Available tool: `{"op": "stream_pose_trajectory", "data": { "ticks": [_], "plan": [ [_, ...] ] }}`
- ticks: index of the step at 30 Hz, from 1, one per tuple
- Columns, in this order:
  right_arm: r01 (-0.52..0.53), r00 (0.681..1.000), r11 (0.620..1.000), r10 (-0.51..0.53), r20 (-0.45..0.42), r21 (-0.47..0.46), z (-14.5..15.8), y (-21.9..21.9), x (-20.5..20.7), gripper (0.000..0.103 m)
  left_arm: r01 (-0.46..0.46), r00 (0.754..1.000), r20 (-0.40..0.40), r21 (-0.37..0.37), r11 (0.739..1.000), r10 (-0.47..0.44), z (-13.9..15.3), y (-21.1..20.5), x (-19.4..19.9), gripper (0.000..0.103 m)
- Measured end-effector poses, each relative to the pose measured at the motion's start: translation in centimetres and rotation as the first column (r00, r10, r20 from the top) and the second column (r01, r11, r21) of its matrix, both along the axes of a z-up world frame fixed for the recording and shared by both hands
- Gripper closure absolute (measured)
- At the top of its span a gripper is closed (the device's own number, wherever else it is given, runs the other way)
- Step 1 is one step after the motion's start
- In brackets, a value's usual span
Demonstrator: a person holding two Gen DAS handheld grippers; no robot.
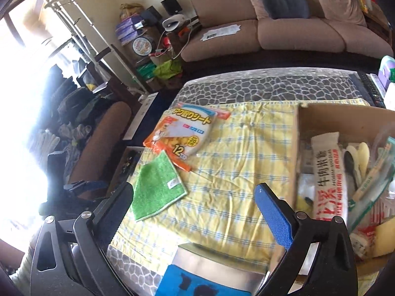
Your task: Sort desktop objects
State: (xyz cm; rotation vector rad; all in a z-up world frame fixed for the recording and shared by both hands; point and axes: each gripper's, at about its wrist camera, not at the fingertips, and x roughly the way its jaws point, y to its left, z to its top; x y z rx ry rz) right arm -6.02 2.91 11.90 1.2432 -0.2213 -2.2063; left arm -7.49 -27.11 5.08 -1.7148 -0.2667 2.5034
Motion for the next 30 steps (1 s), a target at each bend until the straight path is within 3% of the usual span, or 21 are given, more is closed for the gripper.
{"op": "stream_pose_trajectory", "data": {
  "ticks": [2, 5, 11, 17, 19, 22, 25, 28, 30],
  "plan": [
    [-0.036, 0.999, 0.999, 0.035, 0.021, 0.011, -1.4, -2.6, -0.4, 0.003, -0.042, 0.999, 0.026, -0.012, 0.999, 0.042, -1.9, -2.2, 0.4, 0.0],
    [-0.081, 0.995, 0.996, 0.079, 0.062, 0.028, -4.1, -6.2, -1.2, 0.003, -0.103, 0.992, 0.072, 0.026, 0.994, 0.101, -4.8, -4.6, 0.9, 0.0],
    [-0.13, 0.978, 0.989, 0.116, 0.171, 0.072, -10.8, -11.4, -2.9, 0.003, -0.151, 0.983, 0.125, 0.108, 0.983, 0.137, -8.9, -5.5, 1.3, 0.0],
    [-0.153, 0.964, 0.982, 0.124, 0.236, 0.108, -15.6, -14.2, -4.1, 0.014, -0.171, 0.98, 0.127, 0.152, 0.974, 0.152, -10.4, -5.3, 1.0, 0.001],
    [-0.155, 0.963, 0.979, 0.12, 0.241, 0.13, -16.6, -14.7, -4.5, 0.017, -0.181, 0.98, 0.116, 0.158, 0.971, 0.164, -10.6, -5.3, 1.0, 0.007],
    [-0.15, 0.964, 0.978, 0.112, 0.243, 0.143, -17.5, -15.1, -5.0, 0.018, -0.197, 0.978, 0.095, 0.162, 0.967, 0.184, -10.4, -5.5, 1.0, 0.016],
    [-0.153, 0.964, 0.973, 0.11, 0.243, 0.17, -18.2, -15.6, -5.3, 0.019, -0.191, 0.98, 0.091, 0.169, 0.967, 0.178, -10.5, -5.4, 0.8, 0.016],
    [-0.167, 0.965, 0.964, 0.117, 0.235, 0.205, -18.6, -16.2, -5.3, 0.025, -0.175, 0.983, 0.081, 0.141, 0.975, 0.164, -10.6, -4.9, 0.7, 0.017],
    [-0.173, 0.968, 0.956, 0.12, 0.221, 0.238, -18.6, -16.7, -5.2, 0.033, -0.171, 0.984, 0.072, 0.129, 0.977, 0.163, -10.5, -4.7, 0.6, 0.024]
  ]
}}
